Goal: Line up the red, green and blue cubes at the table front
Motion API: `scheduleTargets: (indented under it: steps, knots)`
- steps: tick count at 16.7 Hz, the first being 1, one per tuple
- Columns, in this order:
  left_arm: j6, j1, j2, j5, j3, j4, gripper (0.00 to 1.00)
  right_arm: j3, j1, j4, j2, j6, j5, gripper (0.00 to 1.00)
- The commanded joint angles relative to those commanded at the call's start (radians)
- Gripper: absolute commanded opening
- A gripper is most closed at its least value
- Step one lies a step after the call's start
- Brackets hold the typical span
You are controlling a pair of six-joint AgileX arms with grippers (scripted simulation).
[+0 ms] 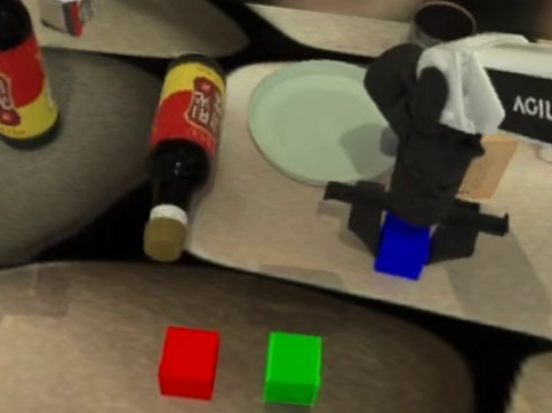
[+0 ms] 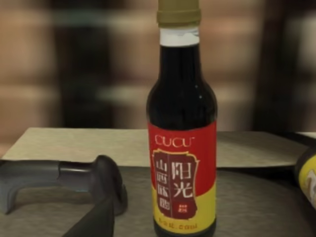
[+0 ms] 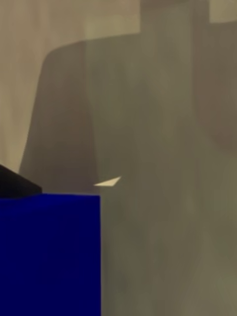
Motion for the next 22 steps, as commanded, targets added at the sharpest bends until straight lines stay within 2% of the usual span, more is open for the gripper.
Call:
scheduleTargets:
  steps: [2,3,12,18,22]
  knots:
    - [0.0,0.0,0.0,0.0,0.0,0.0,1.0,0.0,0.0,0.0,0.0,0.0,0.0,0.02]
    - [0.0,0.0,0.0,0.0,0.0,0.0,1.0,0.0,0.0,0.0,0.0,0.0,0.0,0.0]
    - [0.0,0.0,0.0,0.0,0.0,0.0,1.0,0.004,-0.002,-0.006,-0.007,-0.001,0.003,0.0]
    - [0.0,0.0,0.0,0.0,0.0,0.0,1.0,0.133,0.004,-0.202,-0.061,0.0,0.003,0.0]
    - [0.0,0.0,0.0,0.0,0.0,0.0,1.0,0.163,0.006,-0.239,-0.081,-0.003,0.003,0.0]
